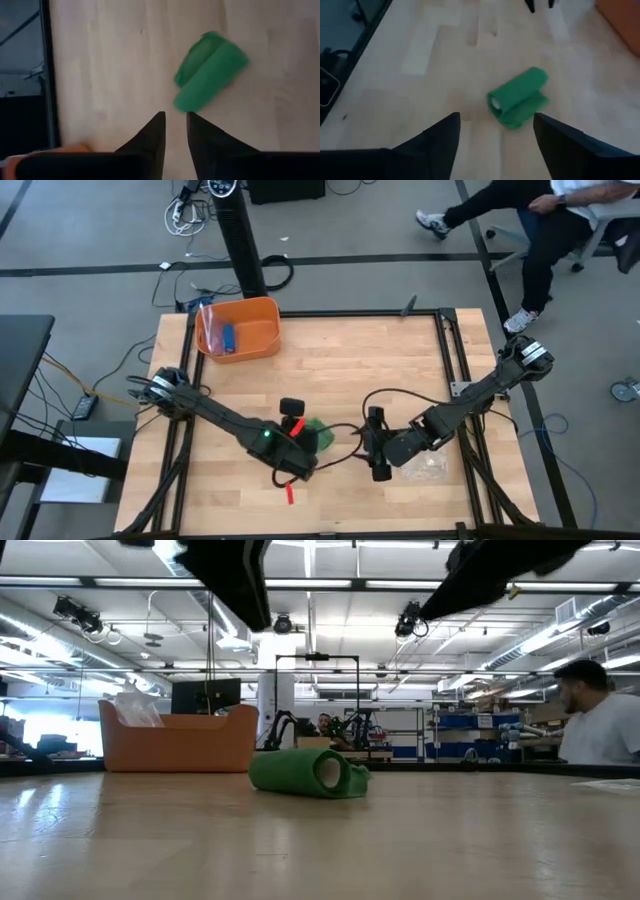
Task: Roll bandage
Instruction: Roll the green bandage
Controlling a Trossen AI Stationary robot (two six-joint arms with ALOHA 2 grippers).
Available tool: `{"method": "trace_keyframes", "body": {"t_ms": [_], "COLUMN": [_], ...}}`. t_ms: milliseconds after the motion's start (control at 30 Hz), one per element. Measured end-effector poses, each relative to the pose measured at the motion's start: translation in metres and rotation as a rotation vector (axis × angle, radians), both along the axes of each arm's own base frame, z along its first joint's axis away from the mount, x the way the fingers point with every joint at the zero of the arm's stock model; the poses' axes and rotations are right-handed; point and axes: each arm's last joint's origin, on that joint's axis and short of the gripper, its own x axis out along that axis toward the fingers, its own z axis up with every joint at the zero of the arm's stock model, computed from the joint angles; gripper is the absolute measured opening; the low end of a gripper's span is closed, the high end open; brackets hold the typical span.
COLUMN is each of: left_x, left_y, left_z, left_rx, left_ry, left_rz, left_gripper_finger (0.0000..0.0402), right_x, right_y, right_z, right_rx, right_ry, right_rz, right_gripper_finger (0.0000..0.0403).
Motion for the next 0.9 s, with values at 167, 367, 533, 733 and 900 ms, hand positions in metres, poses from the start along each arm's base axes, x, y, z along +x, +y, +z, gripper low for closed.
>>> {"method": "trace_keyframes", "body": {"t_ms": [167,367,533,733,900], "left_x": [0.000,0.004,0.001,-0.001,0.013], "left_y": [-0.010,-0.002,0.002,0.001,0.015], "left_z": [-0.053,-0.091,-0.104,-0.112,-0.116], "left_rx": [-0.032,-0.029,-0.100,-0.114,-0.113], "left_ry": [-0.120,-0.322,-0.283,-0.211,-0.237], "left_rz": [-0.035,-0.001,-0.022,-0.058,-0.057], "left_gripper_finger": [0.0043,0.0006,0.0006,0.0003,0.0002], "right_x": [0.015,0.035,0.039,0.034,0.031], "right_y": [-0.024,-0.054,-0.046,-0.038,-0.033], "right_z": [-0.034,-0.061,-0.059,-0.052,-0.049], "right_rx": [0.034,0.163,0.233,0.216,0.217], "right_ry": [-0.019,-0.033,-0.078,-0.093,-0.100], "right_rz": [-0.118,-0.197,-0.095,-0.061,-0.041], "right_gripper_finger": [0.0178,0.0069,0.0046,0.0043,0.0043]}}
